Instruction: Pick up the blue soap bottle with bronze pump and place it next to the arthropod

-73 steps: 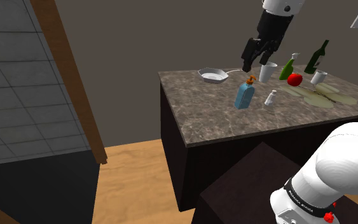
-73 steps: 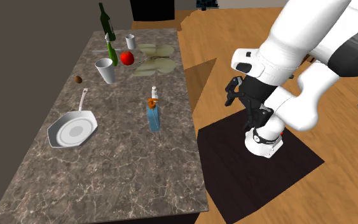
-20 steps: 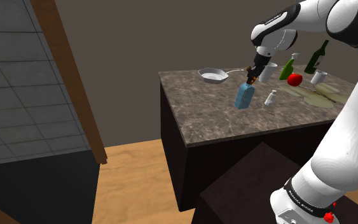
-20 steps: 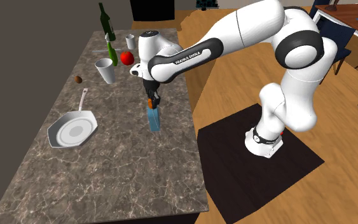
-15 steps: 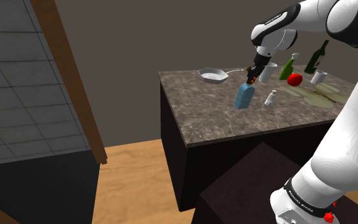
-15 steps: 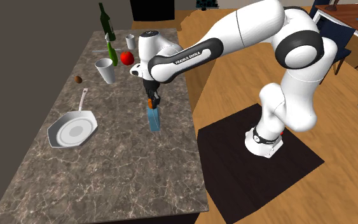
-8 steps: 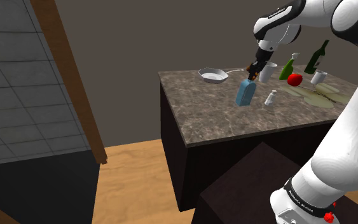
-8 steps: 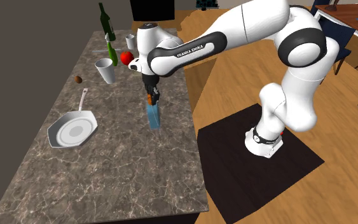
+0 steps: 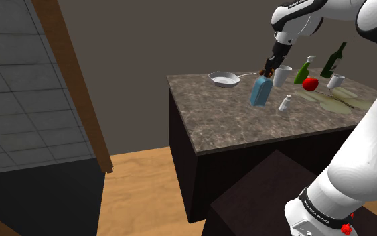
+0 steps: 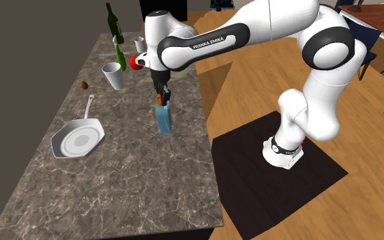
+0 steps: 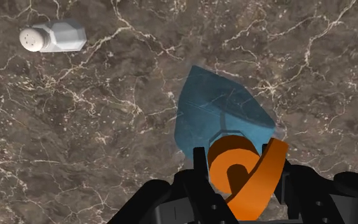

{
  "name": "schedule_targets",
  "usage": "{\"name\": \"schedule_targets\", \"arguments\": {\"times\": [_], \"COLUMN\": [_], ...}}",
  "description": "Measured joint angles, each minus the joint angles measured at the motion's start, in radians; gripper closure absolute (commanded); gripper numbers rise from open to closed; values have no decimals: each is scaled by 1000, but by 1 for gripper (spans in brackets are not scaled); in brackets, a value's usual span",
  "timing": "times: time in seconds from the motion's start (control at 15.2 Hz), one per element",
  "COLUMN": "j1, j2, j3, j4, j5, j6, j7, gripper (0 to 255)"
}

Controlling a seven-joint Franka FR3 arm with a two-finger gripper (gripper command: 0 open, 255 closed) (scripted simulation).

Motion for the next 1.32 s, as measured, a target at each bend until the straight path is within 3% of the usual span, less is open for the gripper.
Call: {"name": "schedule_targets", "arguments": {"times": [1.32], "j1": [-5], "j2": [-13], "j3": [-6], "j4": [250], "j5": [-19], "j6": [-259], "j7": [32], "gripper": [255]}}
